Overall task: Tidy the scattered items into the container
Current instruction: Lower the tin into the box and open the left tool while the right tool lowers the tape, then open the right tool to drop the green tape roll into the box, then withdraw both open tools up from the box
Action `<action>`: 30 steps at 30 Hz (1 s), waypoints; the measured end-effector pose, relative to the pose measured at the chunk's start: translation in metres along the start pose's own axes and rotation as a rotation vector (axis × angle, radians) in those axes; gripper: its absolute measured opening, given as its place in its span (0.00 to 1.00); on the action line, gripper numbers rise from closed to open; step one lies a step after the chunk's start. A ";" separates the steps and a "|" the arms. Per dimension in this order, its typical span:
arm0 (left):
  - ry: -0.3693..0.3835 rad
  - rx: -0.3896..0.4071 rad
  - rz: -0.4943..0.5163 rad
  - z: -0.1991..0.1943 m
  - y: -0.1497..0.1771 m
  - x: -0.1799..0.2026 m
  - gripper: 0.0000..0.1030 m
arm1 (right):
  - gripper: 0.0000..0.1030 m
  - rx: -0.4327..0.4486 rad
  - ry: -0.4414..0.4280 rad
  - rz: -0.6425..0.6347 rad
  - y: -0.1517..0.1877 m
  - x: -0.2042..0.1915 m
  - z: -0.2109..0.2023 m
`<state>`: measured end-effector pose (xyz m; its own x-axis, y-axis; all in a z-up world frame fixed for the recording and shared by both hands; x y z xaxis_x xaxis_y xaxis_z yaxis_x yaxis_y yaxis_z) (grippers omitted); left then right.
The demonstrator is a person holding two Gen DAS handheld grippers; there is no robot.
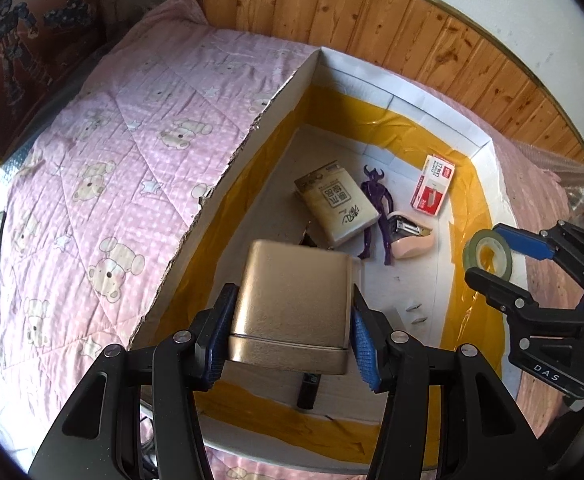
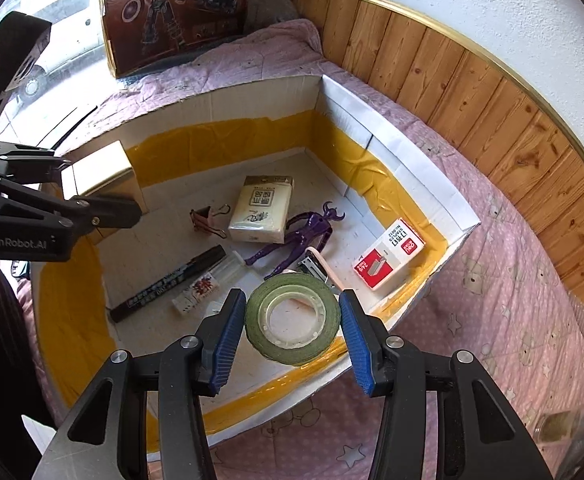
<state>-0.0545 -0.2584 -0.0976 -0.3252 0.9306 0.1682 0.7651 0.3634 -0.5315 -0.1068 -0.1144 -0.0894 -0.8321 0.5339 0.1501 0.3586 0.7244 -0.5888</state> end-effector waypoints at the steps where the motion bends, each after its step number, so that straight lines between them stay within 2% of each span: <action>1: 0.003 0.004 -0.010 -0.001 -0.001 -0.002 0.54 | 0.48 -0.004 0.003 0.003 0.001 0.001 0.001; 16: 0.014 0.014 -0.040 -0.004 -0.003 -0.005 0.54 | 0.49 0.009 0.016 0.029 -0.003 0.005 -0.008; 25: 0.002 0.061 -0.009 -0.013 -0.006 -0.002 0.54 | 0.49 -0.016 0.021 0.013 0.001 0.001 -0.015; 30: 0.006 0.084 0.001 -0.019 -0.007 -0.002 0.54 | 0.55 -0.018 0.025 0.000 0.002 -0.005 -0.026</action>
<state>-0.0489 -0.2615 -0.0786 -0.3206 0.9314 0.1727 0.7164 0.3576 -0.5991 -0.0913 -0.1038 -0.0710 -0.8216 0.5441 0.1699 0.3661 0.7321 -0.5745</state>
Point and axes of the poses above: each gripper's, at about its wrist camera, not at the fingertips, and z roughly the way its jaws point, x to its right, y to its underside, the point moved 4 cm from there along z, roughly the way its jaws point, and after that the axes turned 6 degrees about x, right-handed, at the moved point
